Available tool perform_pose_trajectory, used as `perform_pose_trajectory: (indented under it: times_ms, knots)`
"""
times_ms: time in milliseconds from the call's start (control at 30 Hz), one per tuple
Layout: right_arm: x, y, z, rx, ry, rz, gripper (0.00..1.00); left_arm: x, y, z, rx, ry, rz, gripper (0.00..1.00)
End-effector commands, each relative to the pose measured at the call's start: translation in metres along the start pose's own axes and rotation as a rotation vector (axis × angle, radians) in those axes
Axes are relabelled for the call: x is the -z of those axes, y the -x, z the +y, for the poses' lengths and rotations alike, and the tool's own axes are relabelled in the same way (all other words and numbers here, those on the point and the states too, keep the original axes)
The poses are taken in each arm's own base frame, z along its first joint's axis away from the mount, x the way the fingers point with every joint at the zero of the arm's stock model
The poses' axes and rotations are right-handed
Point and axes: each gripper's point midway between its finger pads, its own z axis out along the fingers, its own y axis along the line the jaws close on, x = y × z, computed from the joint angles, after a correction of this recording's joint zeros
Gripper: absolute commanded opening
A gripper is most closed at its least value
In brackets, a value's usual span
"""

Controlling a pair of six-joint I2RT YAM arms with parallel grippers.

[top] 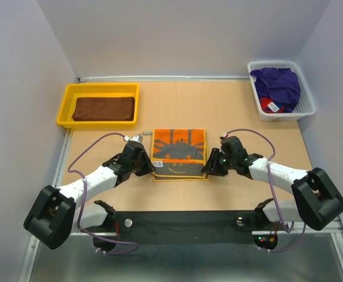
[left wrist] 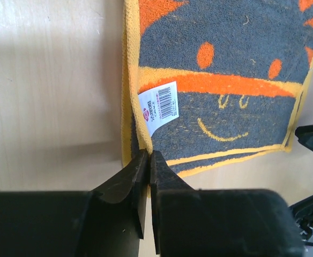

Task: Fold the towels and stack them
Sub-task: Fold the towel

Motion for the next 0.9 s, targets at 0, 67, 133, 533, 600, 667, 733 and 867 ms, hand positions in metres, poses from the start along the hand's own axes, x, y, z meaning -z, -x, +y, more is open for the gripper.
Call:
perform_pose_trajectory:
  times_ms: [0,67,133,533,600,667,733,867]
  knots:
    - [-0.006,-0.001,-0.005,-0.022,-0.009,-0.022,0.41,0.009,0.013,-0.019,0.002,-0.054,-0.027,0.12]
    - [-0.008,-0.003,-0.007,-0.026,-0.017,-0.017,0.39,0.009,0.013,-0.020,0.002,-0.055,-0.030,0.09]
    - [-0.010,-0.005,-0.010,-0.029,-0.023,-0.011,0.38,0.008,0.014,-0.020,0.002,-0.055,-0.030,0.06]
    - [-0.008,0.001,0.002,-0.012,0.021,-0.021,0.34,0.006,0.010,-0.021,-0.002,-0.061,-0.019,0.02]
    - [-0.006,0.005,0.007,-0.006,0.034,-0.031,0.34,0.005,0.010,-0.020,-0.002,-0.059,-0.019,0.02]
    - [-0.005,0.006,0.011,-0.001,0.048,-0.031,0.34,0.005,0.009,-0.019,-0.002,-0.057,-0.017,0.02]
    - [-0.004,0.008,0.015,0.005,0.059,-0.031,0.34,0.004,0.009,-0.019,-0.003,-0.057,-0.017,0.02]
    - [-0.004,0.011,0.019,0.008,0.066,-0.034,0.34,0.003,0.008,-0.017,-0.006,-0.053,-0.015,0.02]
